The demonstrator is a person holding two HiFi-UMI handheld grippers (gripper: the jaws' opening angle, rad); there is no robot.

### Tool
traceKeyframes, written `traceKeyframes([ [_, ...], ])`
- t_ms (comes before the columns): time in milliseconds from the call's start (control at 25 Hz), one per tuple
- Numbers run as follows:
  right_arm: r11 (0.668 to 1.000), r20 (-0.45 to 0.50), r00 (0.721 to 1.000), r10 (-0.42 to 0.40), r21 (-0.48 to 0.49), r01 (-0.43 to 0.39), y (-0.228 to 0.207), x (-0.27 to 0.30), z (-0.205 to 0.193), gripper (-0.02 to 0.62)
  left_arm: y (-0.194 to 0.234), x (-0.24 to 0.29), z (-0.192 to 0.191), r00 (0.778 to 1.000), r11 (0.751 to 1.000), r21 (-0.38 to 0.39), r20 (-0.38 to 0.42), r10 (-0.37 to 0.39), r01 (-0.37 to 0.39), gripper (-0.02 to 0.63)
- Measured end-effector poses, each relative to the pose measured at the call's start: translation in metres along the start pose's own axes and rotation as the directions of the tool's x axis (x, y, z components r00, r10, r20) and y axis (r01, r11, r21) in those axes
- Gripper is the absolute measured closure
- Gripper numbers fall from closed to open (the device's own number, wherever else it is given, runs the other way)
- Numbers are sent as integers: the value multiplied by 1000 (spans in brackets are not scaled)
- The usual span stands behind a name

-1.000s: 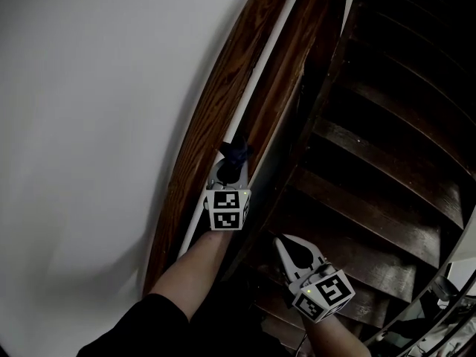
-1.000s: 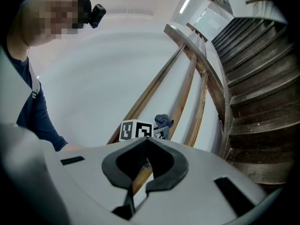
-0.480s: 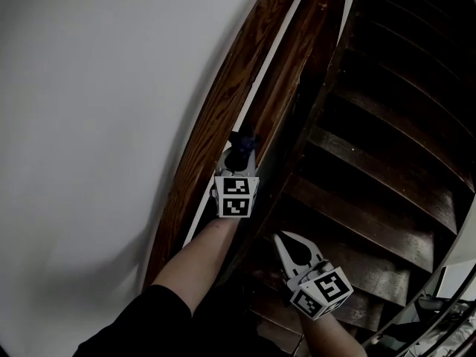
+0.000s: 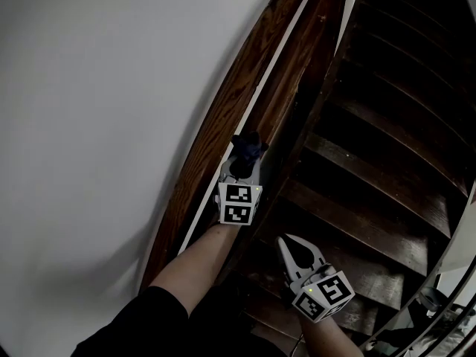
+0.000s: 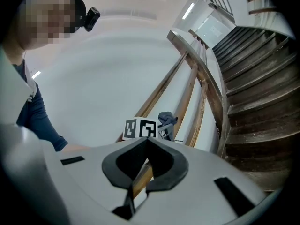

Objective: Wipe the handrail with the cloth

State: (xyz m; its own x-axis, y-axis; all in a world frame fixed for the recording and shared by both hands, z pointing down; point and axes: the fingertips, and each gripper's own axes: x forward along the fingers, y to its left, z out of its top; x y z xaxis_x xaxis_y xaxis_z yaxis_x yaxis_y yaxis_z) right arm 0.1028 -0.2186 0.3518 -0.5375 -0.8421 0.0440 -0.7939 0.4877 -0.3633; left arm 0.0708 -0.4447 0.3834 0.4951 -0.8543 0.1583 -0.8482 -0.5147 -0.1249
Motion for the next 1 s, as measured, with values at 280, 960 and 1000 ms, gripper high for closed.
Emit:
traceKeyframes([
  [280, 1000, -11, 1000, 8, 3, -8, 23, -30, -15, 586, -45, -81, -23, 996, 995, -30, 2, -90, 90, 509],
  [960, 997, -57, 996, 75, -27, -76, 97, -94, -47, 586, -118, -280, -4, 956, 956, -57, 64, -285, 289, 509],
  [1000, 996, -60, 995, 79, -27, -81, 101, -97, -49, 586, -121, -288, -5, 954, 953, -61, 62, -292, 296, 509],
])
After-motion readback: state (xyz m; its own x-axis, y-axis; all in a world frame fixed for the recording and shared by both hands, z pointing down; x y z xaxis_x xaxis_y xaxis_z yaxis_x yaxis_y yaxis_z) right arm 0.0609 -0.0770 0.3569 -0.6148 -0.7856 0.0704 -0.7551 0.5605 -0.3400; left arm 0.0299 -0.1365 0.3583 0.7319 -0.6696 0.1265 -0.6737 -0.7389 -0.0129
